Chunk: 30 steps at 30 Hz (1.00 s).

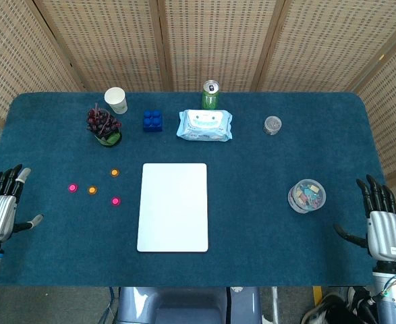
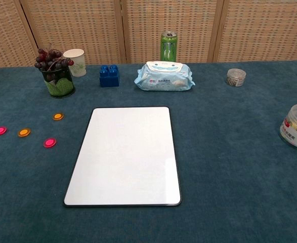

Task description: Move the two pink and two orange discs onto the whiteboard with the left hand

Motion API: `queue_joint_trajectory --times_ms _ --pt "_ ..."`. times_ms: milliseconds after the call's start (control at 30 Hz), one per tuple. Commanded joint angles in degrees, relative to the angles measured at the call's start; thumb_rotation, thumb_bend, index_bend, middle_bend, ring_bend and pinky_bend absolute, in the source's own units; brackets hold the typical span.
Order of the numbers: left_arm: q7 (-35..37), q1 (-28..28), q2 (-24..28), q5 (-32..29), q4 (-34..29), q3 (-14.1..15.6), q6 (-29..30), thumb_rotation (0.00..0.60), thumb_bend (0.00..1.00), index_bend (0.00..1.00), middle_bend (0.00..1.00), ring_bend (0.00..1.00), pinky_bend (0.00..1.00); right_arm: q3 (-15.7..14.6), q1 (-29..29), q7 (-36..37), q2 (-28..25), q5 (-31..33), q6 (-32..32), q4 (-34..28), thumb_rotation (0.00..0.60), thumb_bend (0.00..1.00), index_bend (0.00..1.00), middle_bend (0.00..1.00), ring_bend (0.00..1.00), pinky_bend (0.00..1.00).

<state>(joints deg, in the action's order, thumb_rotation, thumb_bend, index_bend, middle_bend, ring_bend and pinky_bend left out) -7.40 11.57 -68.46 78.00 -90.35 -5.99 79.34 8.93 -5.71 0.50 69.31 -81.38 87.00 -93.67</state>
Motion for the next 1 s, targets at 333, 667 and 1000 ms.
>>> queue_joint_trajectory --times_ms 333,667,1000 --pt "0.66 0.79 -0.71 -1.22 1.55 -0.43 -1.80 0.600 0.00 0.00 0.00 0.00 0.00 -0.36 0.11 0.57 -0.46 -0.35 -0.21 -0.41 0.600 0.23 0.00 0.00 0.00 0.00" --pt "2.31 7.73 -6.34 -7.17 9.45 -4.58 -11.85 0.600 0.17 0.04 0.00 0.00 0.00 -0.74 -0.20 0.89 -0.70 -0.46 -1.27 -0.34 0.600 0.23 0.00 0.00 0.00 0.00" --pt "1.79 12.99 -12.33 -14.48 19.84 -6.79 -21.08 0.600 0.26 0.24 0.00 0.00 0.00 -0.96 -0.34 1.12 -1.10 -0.37 -1.93 -0.61 0.600 0.23 0.00 0.00 0.00 0.00"
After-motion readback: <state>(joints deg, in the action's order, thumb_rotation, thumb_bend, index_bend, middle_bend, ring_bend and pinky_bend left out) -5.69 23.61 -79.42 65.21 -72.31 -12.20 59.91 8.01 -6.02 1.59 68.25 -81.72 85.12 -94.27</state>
